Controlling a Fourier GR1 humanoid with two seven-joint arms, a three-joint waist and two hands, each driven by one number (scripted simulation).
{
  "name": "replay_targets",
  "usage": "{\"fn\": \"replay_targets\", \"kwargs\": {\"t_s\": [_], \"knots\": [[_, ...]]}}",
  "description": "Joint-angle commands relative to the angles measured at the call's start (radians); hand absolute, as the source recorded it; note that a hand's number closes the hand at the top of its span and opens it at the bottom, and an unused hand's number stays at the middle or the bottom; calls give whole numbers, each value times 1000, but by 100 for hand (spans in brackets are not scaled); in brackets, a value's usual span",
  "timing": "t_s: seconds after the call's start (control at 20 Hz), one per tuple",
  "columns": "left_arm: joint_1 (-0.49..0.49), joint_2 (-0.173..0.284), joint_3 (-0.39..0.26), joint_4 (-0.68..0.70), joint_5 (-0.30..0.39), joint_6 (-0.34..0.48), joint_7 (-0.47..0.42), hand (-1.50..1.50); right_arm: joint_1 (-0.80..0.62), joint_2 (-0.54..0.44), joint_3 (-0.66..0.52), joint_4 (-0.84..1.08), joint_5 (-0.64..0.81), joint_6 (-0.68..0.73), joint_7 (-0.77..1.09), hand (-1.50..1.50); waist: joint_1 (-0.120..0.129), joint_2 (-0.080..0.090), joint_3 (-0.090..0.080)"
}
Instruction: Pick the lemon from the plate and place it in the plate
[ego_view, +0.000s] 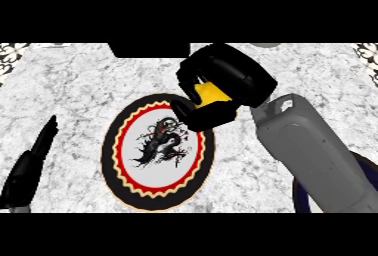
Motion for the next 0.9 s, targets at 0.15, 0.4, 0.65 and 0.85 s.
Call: {"fn": "replay_targets", "kwargs": {"t_s": [0.15, 0.4, 0.65, 0.85], "knots": [[-51, 0, 23, 47, -3, -2, 0, 0, -5, 166, 121, 61, 111, 22, 105, 150, -5, 2, 0], [-63, -20, -5, 27, -20, -6, 34, 0, -4, 238, 266, 187, 127, -107, 131, 150, 4, 3, 0], [-22, -16, 1, 30, -23, -13, -18, 0, -11, 240, 257, 286, -84, -161, 175, 150, 27, 6, 0], [-57, -16, 0, 36, -14, -35, 10, 0, -78, 241, 342, 418, -126, -272, 214, -150, 27, 7, 0]]}}
